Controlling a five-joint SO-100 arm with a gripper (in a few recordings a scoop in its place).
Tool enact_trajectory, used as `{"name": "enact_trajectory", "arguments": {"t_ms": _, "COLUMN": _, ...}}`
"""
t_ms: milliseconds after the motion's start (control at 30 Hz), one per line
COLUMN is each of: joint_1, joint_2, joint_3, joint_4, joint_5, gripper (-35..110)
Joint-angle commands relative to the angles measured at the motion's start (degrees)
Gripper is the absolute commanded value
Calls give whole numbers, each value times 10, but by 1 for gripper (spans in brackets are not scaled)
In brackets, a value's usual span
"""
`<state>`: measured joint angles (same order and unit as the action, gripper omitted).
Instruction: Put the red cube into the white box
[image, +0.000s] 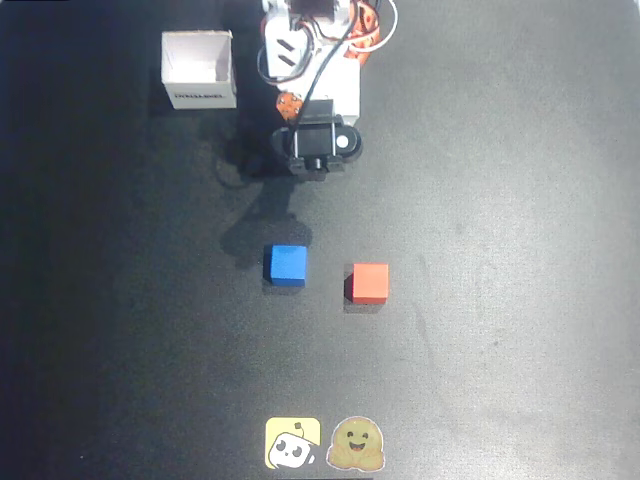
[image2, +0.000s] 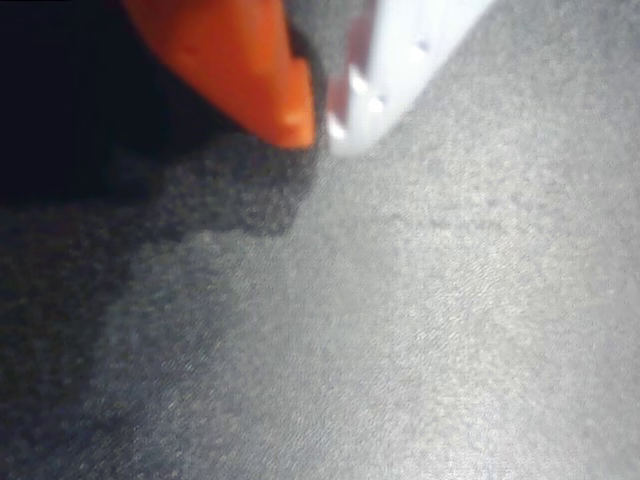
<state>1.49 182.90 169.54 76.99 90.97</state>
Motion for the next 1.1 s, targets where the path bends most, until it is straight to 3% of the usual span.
{"name": "enact_trajectory", "arguments": {"t_ms": 0, "joint_1": 4, "joint_2": 3, "joint_3": -3, "joint_4": 3, "joint_5": -4, "gripper": 0}}
{"name": "enact_trajectory", "arguments": {"t_ms": 667, "joint_1": 2, "joint_2": 3, "joint_3": -4, "joint_4": -10, "joint_5": -7, "gripper": 0}}
{"name": "enact_trajectory", "arguments": {"t_ms": 833, "joint_1": -18, "joint_2": -16, "joint_3": -79, "joint_4": -25, "joint_5": -4, "gripper": 0}}
{"name": "enact_trajectory", "arguments": {"t_ms": 967, "joint_1": -33, "joint_2": -261, "joint_3": -232, "joint_4": -71, "joint_5": 6, "gripper": 0}}
{"name": "enact_trajectory", "arguments": {"t_ms": 1067, "joint_1": -45, "joint_2": -519, "joint_3": -442, "joint_4": -40, "joint_5": 5, "gripper": 0}}
